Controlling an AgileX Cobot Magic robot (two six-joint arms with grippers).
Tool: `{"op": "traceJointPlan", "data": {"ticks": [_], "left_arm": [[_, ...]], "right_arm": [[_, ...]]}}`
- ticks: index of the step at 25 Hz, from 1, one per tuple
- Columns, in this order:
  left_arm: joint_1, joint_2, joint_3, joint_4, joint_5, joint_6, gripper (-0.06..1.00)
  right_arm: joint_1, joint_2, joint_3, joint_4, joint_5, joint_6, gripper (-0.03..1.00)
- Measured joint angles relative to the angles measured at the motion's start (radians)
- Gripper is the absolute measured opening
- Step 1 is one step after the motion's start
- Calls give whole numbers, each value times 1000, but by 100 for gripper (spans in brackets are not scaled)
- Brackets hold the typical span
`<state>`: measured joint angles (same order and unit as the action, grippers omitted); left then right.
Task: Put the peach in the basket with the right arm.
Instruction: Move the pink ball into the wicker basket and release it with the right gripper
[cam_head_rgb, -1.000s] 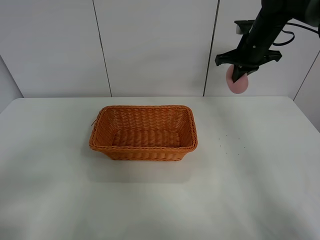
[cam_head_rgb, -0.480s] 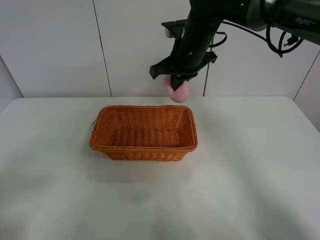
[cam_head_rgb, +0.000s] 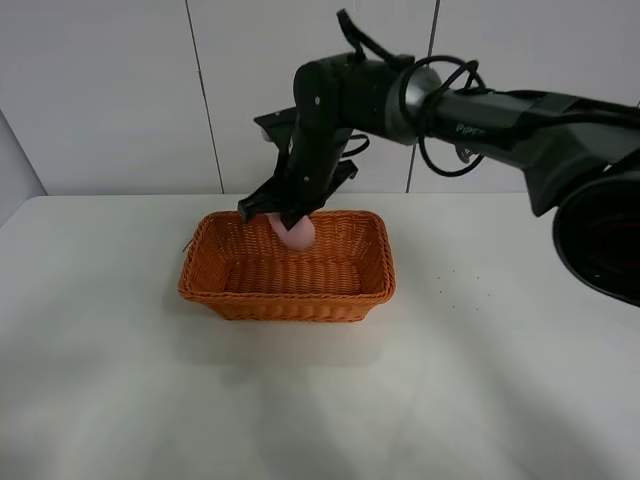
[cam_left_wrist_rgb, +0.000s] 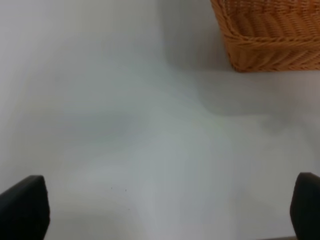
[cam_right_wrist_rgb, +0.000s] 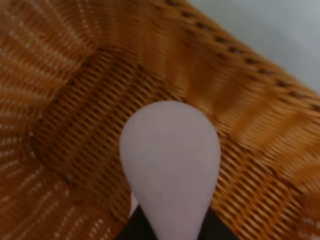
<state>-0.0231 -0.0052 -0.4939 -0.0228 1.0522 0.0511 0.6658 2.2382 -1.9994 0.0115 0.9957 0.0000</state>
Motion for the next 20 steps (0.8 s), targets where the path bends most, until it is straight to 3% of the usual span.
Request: {"op": "traceJointPlan", "data": {"ticks": [9,11,14,16,20], "left_arm": [[0,0,0,0,0,0,99],[0,0,0,0,0,0,99],[0,0,0,0,0,0,99],[0,0,0,0,0,0,99],[0,0,0,0,0,0,99]], "right_arm": [[0,140,0,12,-26,5,4],[0,141,0,12,-24,14,15],[0,139,0,12,-23,18,45],[0,133,0,12,-23,19,60],[0,105,-40,3,27,20,68]]}}
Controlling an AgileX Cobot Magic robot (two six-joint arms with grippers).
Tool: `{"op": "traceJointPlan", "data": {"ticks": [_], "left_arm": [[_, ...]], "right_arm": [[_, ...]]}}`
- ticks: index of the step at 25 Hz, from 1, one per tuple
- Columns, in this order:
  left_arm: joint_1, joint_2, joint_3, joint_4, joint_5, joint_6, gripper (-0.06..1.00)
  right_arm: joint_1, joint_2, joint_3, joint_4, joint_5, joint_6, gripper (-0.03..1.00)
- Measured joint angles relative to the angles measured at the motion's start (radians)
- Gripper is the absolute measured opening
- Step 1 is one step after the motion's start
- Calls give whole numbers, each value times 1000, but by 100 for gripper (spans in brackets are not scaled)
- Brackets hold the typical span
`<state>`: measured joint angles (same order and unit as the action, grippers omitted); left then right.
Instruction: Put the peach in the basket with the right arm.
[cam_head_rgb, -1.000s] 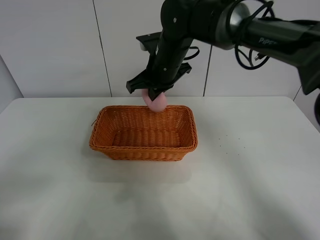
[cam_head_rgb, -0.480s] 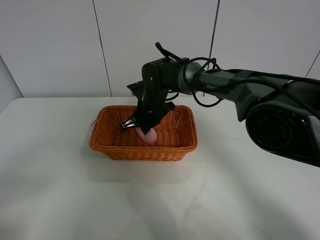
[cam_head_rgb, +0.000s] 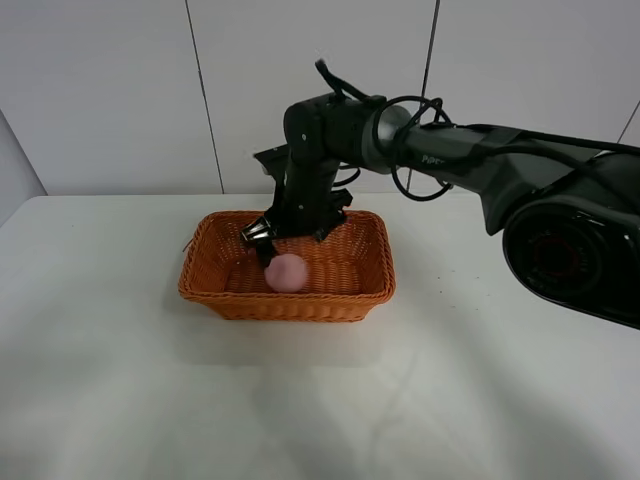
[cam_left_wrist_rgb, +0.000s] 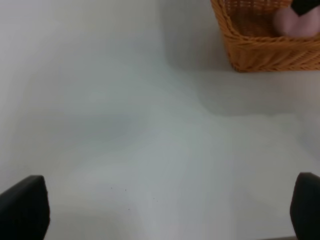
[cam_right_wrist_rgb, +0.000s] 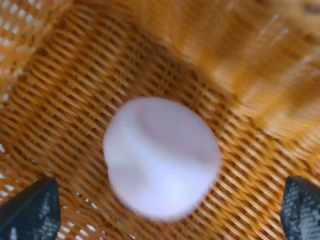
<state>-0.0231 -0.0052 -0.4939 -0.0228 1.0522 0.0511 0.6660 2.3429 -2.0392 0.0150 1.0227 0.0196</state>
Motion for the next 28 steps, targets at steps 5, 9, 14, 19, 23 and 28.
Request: {"op": "traceJointPlan", "data": {"ticks": [5,9,14,19,23,28], "left_arm": [[0,0,0,0,0,0,99],[0,0,0,0,0,0,99],[0,0,0,0,0,0,99],[0,0,0,0,0,0,99],[0,0,0,0,0,0,99],[0,0,0,0,0,0,99]], "right_arm": [[0,-27,-163,-15,151,1,69],[0,-67,-240,-67,186,17,70],[-11,-100,-258,-83,190,24,70],[-58,-99,-258,-61,196,24,70],[-131,-99,-258,-57,196,24,70],[-272,-99,-258,-57,196,24,70]]}}
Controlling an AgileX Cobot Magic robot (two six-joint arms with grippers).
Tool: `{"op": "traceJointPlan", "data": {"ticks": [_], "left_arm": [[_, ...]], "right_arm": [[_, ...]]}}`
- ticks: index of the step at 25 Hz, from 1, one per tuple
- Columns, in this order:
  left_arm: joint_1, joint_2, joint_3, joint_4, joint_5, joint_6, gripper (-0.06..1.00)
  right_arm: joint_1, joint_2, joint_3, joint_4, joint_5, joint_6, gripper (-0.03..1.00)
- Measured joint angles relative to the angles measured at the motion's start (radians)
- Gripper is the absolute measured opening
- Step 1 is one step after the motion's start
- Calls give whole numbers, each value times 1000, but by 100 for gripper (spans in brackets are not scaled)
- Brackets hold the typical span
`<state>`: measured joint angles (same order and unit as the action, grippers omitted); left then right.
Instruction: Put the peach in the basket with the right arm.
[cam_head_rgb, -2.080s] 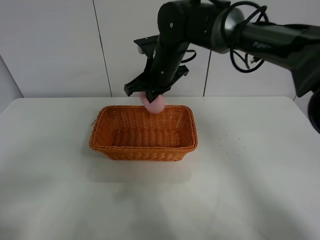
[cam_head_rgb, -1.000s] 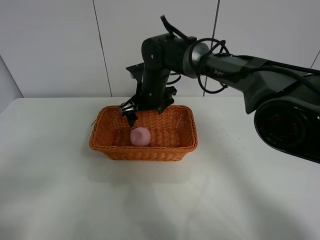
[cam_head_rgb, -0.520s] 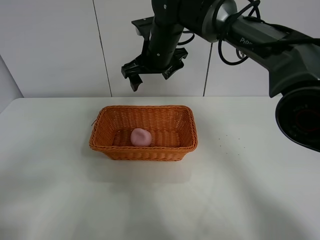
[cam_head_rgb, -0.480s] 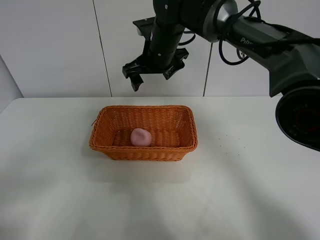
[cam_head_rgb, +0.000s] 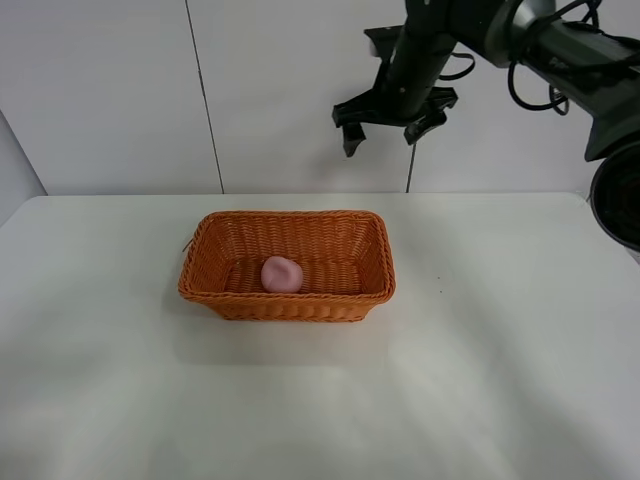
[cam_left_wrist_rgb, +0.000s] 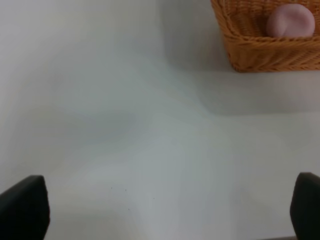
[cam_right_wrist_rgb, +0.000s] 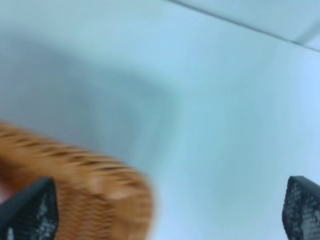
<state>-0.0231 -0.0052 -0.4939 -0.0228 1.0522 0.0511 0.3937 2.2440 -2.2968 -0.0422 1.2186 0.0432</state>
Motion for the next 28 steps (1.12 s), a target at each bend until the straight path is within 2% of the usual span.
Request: {"op": "traceJointPlan", "data": {"ticks": [7,11,17,21,28], "left_arm": [[0,0,0,0,0,0,99],[0,0,0,0,0,0,99],[0,0,0,0,0,0,99],[0,0,0,0,0,0,99],[0,0,0,0,0,0,99]], "right_arm": [[-214,0,0,-1,0,0,70],[-283,0,0,-4,0,0,70],[-312,-9,50,-4,-1,0,70],[-312,-70,153,17,-2,0,70],[-312,-344,505,35,-4,0,70]]}}
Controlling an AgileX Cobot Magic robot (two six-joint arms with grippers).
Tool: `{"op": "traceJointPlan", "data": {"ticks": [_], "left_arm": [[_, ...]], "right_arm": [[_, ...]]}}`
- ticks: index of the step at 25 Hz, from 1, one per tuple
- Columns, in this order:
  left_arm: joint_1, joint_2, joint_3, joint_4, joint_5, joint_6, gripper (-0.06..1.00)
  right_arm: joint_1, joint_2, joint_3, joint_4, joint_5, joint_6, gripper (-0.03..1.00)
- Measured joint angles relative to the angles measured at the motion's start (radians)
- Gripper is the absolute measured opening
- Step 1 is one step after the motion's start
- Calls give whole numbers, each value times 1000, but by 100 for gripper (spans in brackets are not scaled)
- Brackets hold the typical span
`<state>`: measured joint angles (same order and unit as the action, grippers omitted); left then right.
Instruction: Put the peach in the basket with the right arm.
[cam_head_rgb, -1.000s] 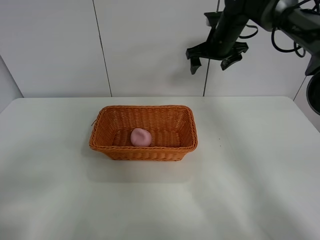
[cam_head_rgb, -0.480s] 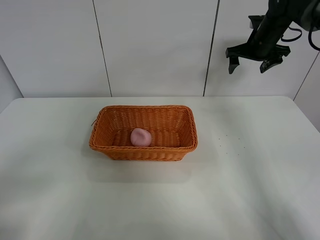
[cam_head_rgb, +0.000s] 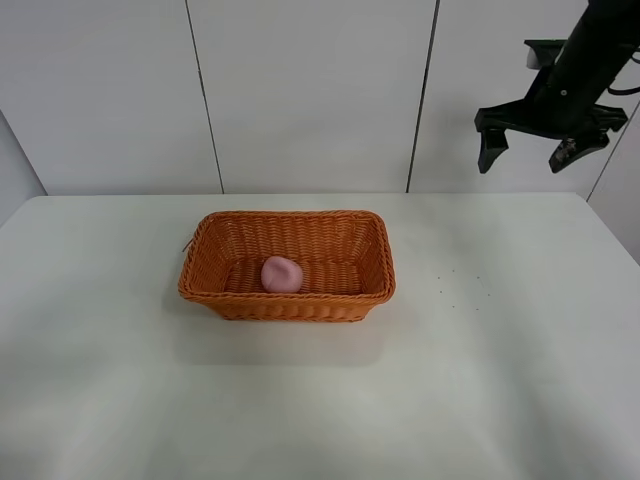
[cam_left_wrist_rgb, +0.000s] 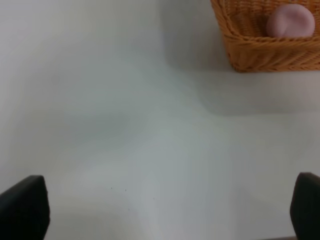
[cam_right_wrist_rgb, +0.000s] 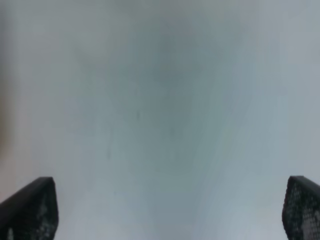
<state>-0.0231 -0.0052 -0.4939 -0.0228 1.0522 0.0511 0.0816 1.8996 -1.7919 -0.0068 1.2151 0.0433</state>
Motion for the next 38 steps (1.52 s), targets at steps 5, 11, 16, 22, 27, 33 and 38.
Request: {"op": "traceJointPlan", "data": {"ticks": [5,11,16,22,27,33,38], "left_arm": [[0,0,0,0,0,0,99],[0,0,0,0,0,0,99],[0,0,0,0,0,0,99],[0,0,0,0,0,0,99],[0,0,0,0,0,0,99],[0,0,0,0,0,0,99],[0,0,0,0,0,0,99]], "right_arm": [[0,-284,320,1,1,3,70],[0,-656,671,1,4,3,70],[1,-981,927,7,-35,2,70],[1,-1362,1172,7,-153,-23,70],[1,-1603,1296,1,-182,-27,70],[1,-1763,1298,-2,-184,-26,70],[1,-1880,1301,-3,-184,-23,70]]}}
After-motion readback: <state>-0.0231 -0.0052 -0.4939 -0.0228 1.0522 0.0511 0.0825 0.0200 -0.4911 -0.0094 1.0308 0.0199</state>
